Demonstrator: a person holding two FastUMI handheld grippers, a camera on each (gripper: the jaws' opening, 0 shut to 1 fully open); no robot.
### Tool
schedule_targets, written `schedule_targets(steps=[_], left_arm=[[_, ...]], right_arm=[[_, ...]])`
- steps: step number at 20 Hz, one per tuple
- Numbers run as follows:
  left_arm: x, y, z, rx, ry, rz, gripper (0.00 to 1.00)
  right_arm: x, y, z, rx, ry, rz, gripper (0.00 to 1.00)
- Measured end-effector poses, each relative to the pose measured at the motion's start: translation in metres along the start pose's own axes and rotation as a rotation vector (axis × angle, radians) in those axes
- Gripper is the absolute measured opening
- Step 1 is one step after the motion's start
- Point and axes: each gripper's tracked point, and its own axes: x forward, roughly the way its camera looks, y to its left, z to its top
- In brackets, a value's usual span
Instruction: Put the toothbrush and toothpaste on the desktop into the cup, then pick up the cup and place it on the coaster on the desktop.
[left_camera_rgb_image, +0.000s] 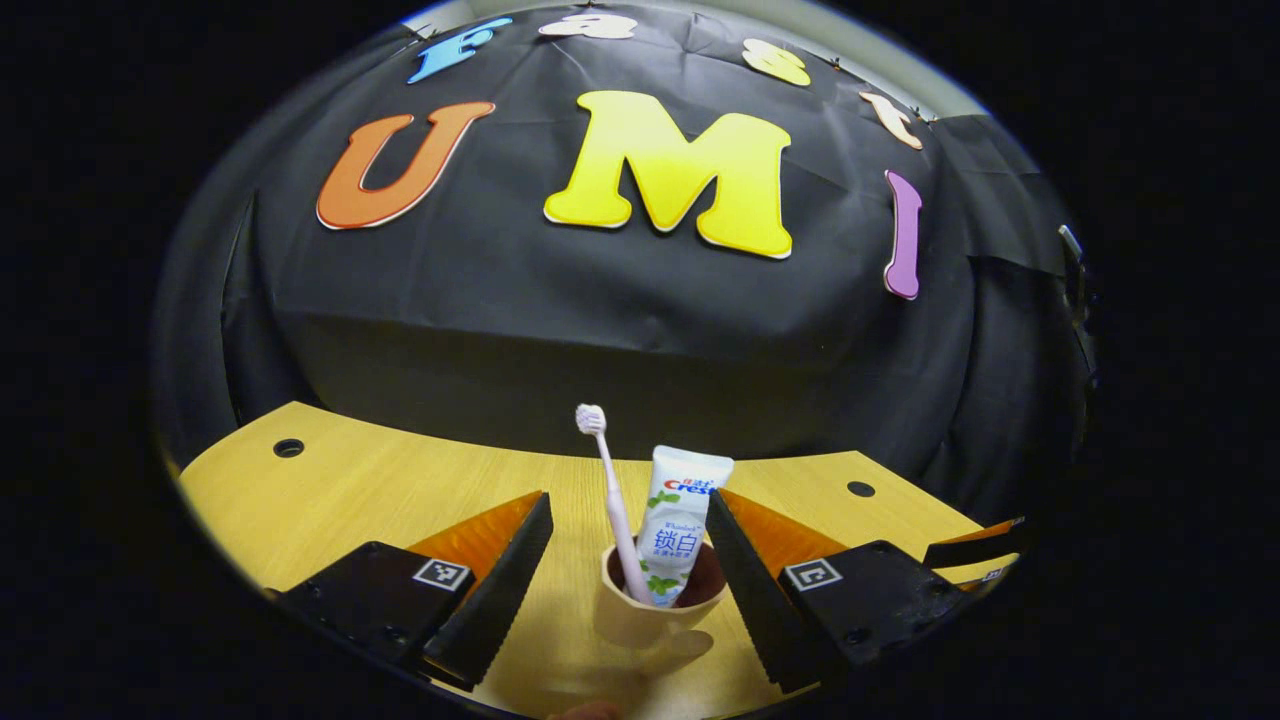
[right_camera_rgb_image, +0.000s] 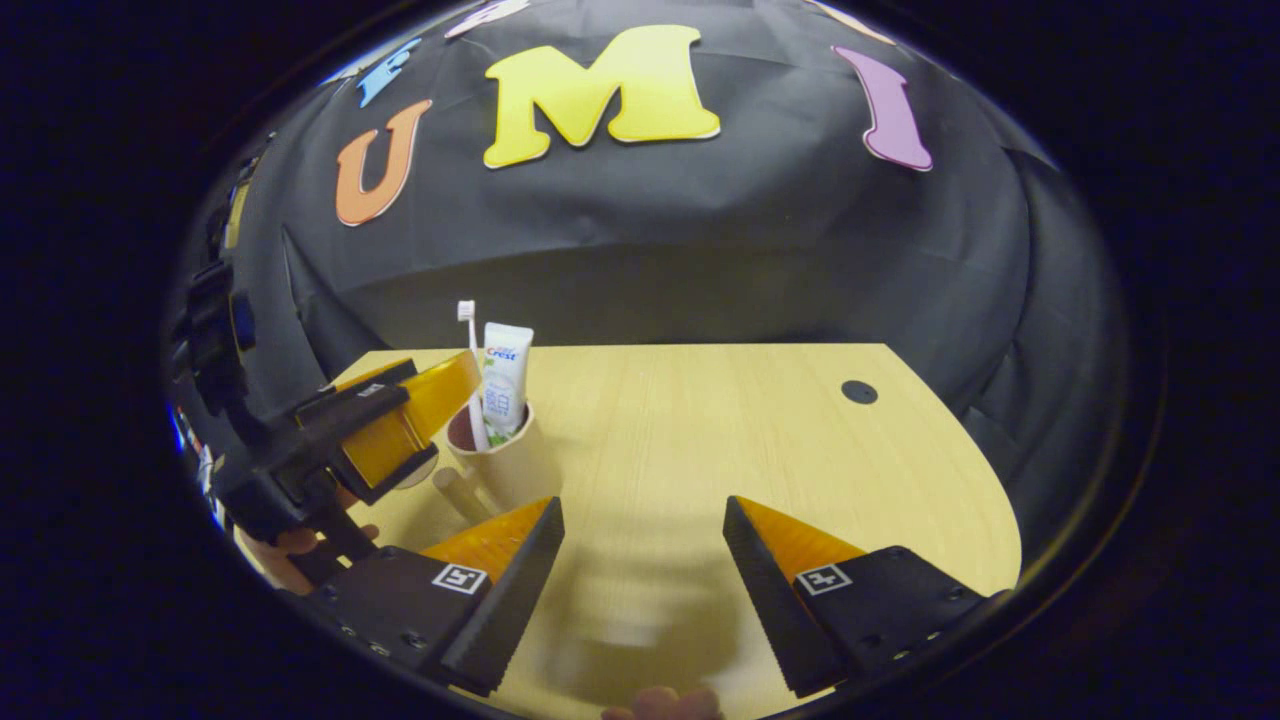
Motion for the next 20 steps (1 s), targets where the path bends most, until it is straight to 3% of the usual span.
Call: schedule_targets(steps=[10,16,20], left_arm=[[-0.079,0.074,0.049,0.012,0.010,0.136,0.98],[-0.139,0.119,0.076,0.030,0.029,0.201,0.98],[-0.179,0.156,0.093,0.033,0.026,0.286,0.98]], right_arm=[[-0.021,0.067,0.020,-0.001,0.050,-0.003,0.95],[-0.015,0.112,0.024,-0.080,0.211,0.005,0.96],[-0.003,0.134,0.019,-0.076,0.316,-0.003,0.95]])
